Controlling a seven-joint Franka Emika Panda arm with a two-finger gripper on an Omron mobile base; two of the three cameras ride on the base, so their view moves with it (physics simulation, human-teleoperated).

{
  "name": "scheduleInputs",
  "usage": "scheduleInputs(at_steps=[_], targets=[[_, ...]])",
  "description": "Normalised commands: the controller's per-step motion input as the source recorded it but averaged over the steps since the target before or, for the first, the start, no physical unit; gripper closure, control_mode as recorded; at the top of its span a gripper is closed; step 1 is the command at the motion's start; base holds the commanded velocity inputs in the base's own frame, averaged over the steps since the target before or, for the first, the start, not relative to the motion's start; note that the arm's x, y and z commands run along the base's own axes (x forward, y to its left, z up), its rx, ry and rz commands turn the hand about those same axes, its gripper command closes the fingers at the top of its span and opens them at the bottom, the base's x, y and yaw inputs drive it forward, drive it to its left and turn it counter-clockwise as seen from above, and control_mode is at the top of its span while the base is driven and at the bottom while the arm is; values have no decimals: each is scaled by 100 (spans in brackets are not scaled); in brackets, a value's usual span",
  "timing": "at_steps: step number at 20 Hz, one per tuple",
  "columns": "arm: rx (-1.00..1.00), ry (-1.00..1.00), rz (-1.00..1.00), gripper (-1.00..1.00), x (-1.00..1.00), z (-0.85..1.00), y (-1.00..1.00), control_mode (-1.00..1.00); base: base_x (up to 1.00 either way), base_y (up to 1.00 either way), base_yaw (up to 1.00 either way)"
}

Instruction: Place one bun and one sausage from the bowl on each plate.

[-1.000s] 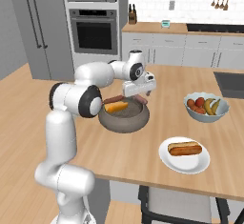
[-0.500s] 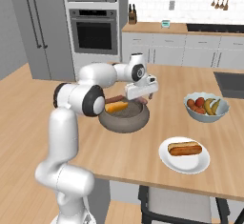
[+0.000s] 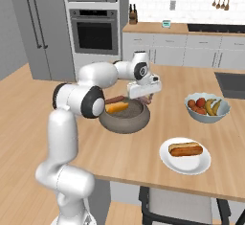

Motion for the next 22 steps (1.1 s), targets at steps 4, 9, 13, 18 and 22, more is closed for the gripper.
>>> scheduleInputs(at_steps=[4,9,13,18,22], targets=[[16,-30,-5,100,-100,70,-97,-100,0,0,0],[10,-17,-23,100,-100,15,-96,-100,0,0,0],[11,-3,-63,100,-96,0,-17,-100,0,0,0],[10,5,-89,100,-52,0,0,-100,0,0,0],[11,35,-94,100,-2,-3,-11,-100,0,0,0]])
